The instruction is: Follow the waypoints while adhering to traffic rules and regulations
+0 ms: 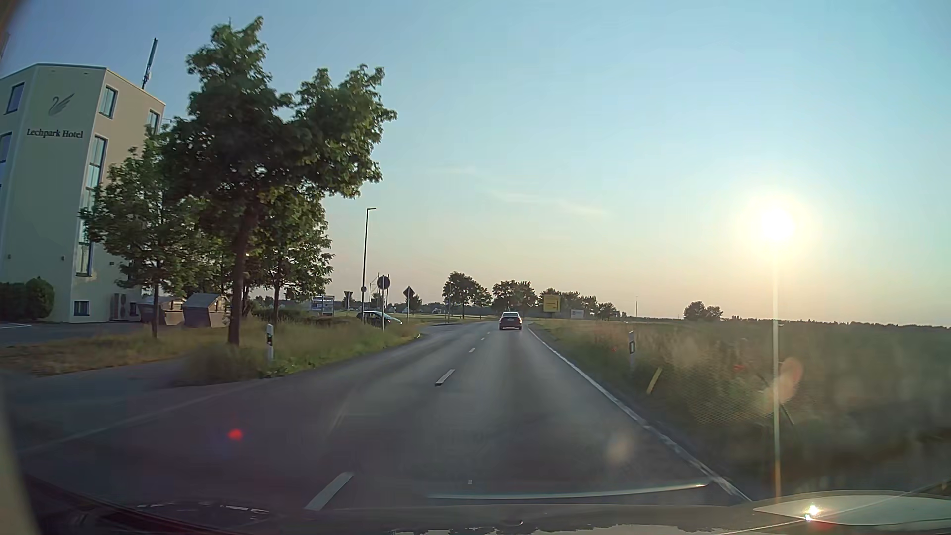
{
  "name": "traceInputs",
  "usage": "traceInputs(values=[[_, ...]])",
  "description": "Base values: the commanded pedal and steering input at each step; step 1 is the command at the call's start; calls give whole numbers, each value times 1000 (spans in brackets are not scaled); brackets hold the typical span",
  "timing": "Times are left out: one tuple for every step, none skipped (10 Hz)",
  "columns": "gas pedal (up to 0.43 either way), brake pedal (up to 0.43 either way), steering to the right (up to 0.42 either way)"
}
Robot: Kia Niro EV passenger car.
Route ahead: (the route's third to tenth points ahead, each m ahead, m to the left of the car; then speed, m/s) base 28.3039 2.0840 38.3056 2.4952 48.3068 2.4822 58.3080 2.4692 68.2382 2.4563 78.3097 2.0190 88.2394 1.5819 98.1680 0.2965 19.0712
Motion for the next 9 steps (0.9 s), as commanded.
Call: traceInputs(values=[[189,18,3],[189,18,3],[189,12,3],[189,18,3],[189,18,3],[189,12,3],[189,12,2],[189,18,2],[189,12,2]])
